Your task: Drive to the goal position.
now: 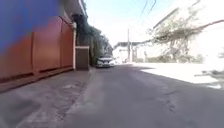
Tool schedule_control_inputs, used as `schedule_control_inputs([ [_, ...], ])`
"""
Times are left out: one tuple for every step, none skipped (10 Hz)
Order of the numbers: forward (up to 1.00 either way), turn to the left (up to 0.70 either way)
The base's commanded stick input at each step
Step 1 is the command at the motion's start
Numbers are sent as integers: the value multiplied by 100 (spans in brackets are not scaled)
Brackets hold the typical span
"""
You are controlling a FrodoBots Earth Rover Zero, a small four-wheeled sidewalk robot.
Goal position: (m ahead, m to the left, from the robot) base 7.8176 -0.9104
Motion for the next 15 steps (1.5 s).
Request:
schedule_control_inputs([
  [70, -3],
  [70, -3],
  [70, -3],
  [70, -3],
  [70, -3],
  [70, -3],
  [70, -3],
  [70, -3],
  [70, -3],
  [70, -3],
  [70, -23],
  [70, -35],
  [70, -35],
  [70, -35],
  [70, -35],
])
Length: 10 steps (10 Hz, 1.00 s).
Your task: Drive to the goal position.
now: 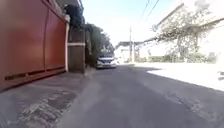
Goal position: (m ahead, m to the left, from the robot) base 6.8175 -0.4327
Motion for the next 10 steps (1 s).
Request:
schedule_control_inputs([
  [70, -35],
  [70, -35],
  [70, -35],
  [70, -35],
  [70, -35],
  [70, -30],
  [70, -11],
  [70, -3],
  [70, -3],
  [70, -3],
])
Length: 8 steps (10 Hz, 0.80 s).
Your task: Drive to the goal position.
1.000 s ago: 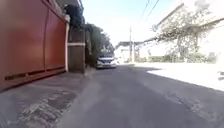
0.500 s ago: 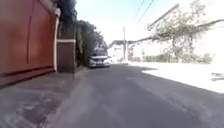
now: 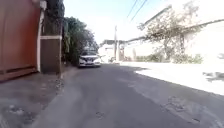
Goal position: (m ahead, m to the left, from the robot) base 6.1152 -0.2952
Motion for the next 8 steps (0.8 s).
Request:
schedule_control_inputs([
  [70, -3],
  [70, -3],
  [70, -3],
  [70, -3],
  [70, -3],
  [70, -3],
  [70, -3],
  [70, -3],
])
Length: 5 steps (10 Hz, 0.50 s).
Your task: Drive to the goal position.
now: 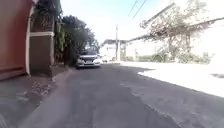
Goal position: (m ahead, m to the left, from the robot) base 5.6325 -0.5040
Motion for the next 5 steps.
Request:
schedule_control_inputs([
  [70, -3],
  [70, -3],
  [70, -3],
  [70, -3],
  [70, -3],
])
